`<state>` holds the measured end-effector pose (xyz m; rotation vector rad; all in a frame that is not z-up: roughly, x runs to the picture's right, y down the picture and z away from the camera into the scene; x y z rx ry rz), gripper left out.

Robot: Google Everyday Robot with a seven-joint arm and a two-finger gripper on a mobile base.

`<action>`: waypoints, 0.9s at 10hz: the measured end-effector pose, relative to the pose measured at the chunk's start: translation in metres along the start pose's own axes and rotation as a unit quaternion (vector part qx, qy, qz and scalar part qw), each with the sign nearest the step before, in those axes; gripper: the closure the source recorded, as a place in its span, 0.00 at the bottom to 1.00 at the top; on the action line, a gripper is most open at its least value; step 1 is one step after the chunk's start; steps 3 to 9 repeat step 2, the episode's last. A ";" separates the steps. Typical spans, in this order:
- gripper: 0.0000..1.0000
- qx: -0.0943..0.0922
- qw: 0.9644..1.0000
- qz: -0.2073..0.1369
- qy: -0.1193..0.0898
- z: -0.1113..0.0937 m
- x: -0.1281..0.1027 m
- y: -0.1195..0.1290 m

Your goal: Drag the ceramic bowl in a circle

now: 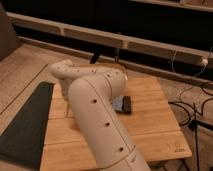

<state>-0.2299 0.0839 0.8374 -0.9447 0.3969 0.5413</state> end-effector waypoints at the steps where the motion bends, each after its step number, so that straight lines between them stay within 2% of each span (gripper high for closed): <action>1: 0.20 0.017 0.999 -0.024 -0.035 -0.026 -0.013 0.011; 2: 0.20 0.035 0.996 -0.041 -0.070 -0.052 -0.023 0.021; 9: 0.20 0.035 0.996 -0.041 -0.070 -0.052 -0.023 0.021</action>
